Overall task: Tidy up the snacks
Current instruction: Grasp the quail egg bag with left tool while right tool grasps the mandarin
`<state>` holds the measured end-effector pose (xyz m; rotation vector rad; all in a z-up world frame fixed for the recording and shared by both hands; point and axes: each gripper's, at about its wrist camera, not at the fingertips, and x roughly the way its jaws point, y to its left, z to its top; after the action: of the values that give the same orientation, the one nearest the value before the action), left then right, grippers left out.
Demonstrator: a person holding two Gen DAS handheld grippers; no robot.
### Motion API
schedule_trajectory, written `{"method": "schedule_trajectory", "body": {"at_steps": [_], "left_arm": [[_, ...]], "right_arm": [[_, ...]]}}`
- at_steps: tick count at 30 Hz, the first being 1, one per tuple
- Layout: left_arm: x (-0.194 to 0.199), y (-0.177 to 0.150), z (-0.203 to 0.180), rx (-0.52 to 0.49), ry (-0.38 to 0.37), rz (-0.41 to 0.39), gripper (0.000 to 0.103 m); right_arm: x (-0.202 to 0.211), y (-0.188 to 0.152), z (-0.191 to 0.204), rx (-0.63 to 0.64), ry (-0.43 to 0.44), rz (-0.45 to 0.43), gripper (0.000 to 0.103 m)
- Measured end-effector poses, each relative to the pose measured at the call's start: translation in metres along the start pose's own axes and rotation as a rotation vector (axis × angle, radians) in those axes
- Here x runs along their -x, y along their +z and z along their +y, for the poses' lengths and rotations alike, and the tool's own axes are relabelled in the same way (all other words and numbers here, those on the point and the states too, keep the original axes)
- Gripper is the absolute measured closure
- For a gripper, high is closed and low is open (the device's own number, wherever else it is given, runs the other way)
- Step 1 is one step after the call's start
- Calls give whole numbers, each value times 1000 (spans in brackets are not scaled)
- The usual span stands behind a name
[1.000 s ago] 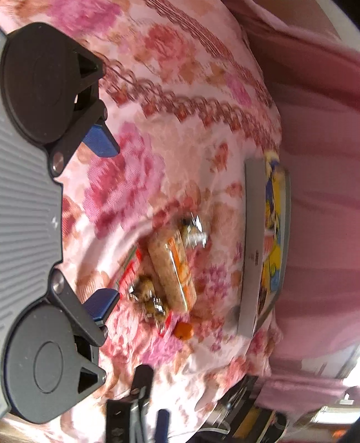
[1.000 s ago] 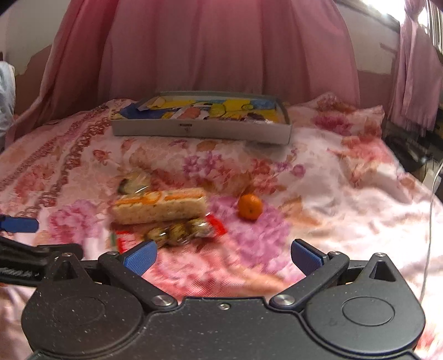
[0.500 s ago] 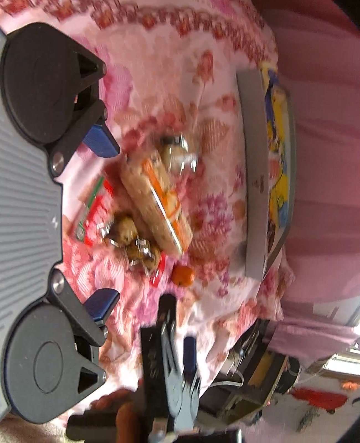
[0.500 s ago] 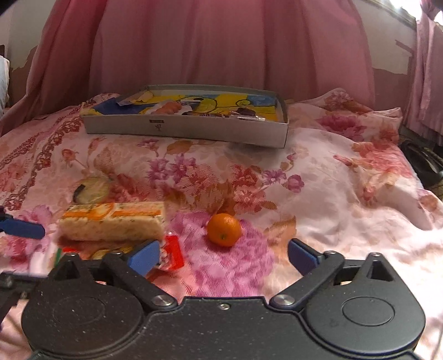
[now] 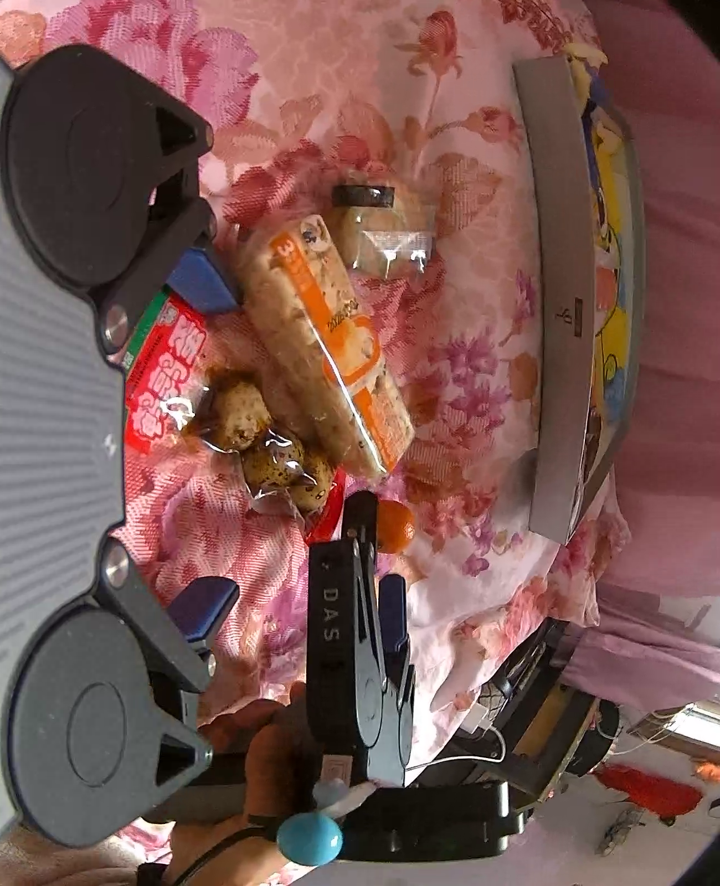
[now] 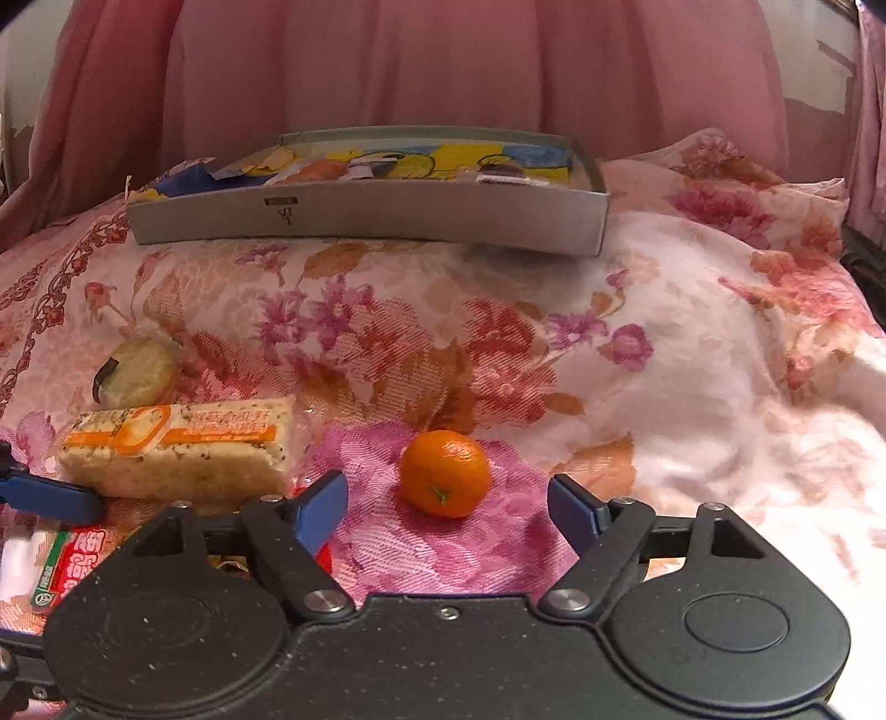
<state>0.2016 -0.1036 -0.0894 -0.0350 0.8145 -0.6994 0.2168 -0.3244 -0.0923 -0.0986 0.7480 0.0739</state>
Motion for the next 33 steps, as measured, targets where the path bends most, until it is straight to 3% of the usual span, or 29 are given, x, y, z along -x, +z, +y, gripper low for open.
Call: {"method": "schedule_trajectory", "body": {"at_steps": [9, 12, 14, 18, 20, 22, 26, 33], "left_arm": [[-15, 9, 4, -17, 2, 22, 2], [-16, 8, 3, -25, 31, 20, 9], [-15, 8, 2, -33, 57, 18, 21], [-13, 5, -1, -57, 84, 13, 26], [-12, 1, -8, -100, 122, 16, 41], [-10, -2, -12, -125, 148, 17, 43], [-3, -4, -12, -57, 137, 37, 46], [16, -12, -23, -32, 154, 93, 46]], "right_arm": [[-7, 1, 1, 6, -4, 14, 32], [-7, 1, -1, -5, 0, 11, 36], [-6, 2, -1, -9, 5, 8, 41], [-8, 0, -1, -29, 27, 23, 52], [-8, 0, 1, -24, 27, 30, 58], [-5, 0, 3, -17, 14, 27, 65], [3, -4, 3, -30, 4, 39, 65], [37, -15, -4, -86, -11, 110, 65]]}}
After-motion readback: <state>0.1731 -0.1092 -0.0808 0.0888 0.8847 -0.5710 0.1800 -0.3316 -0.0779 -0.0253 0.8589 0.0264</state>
